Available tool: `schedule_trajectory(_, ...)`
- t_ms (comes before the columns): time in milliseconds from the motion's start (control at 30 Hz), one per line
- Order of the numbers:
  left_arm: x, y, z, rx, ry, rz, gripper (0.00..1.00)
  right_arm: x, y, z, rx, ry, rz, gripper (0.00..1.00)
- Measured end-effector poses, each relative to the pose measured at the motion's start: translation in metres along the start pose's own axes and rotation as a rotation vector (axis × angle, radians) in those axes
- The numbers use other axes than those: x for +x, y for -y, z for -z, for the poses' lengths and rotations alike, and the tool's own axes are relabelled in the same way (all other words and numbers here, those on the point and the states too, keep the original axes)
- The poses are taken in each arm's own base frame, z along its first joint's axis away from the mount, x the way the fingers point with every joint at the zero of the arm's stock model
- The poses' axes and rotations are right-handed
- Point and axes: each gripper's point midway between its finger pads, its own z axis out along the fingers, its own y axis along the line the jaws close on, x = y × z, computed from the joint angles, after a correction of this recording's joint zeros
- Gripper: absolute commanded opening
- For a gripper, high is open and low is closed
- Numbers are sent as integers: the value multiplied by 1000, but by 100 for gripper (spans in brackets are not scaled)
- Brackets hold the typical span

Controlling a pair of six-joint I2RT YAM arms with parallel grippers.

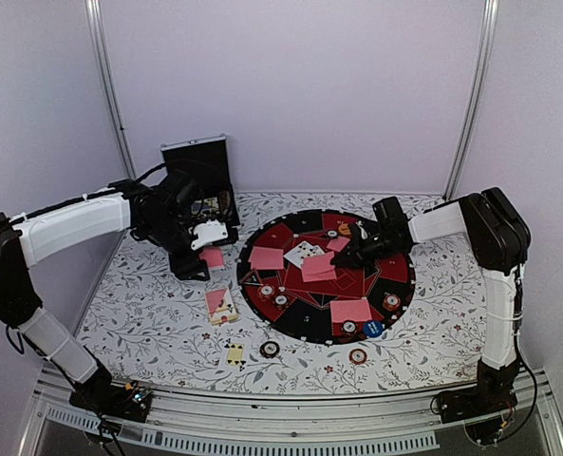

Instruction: Distribute texas hold em gaming equipment

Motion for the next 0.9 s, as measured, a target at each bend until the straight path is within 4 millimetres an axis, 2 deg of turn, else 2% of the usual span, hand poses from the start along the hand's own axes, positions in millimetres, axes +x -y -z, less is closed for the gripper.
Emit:
schedule_trajectory(100, 11, -6, -2, -6, -11, 24, 0, 4, 16, -3, 50, -11, -9, 2)
schedule_trajectory(233, 25, -15, -5, -23, -18, 56, 0, 7, 31, -5, 111, -19, -10, 10)
schedule_trajectory(367, 47, -21, -8, -33, -38, 94, 0, 2, 32, -3, 143, -8, 20, 18)
schedule_trajectory(700, 89, -24, -25, -45, -74, 164, 0, 0, 32, 0, 182, 1, 75, 23)
schedule_trajectory(900, 99, -29, -30, -62, -73, 187, 0, 1, 33, 2, 206, 2, 89, 27)
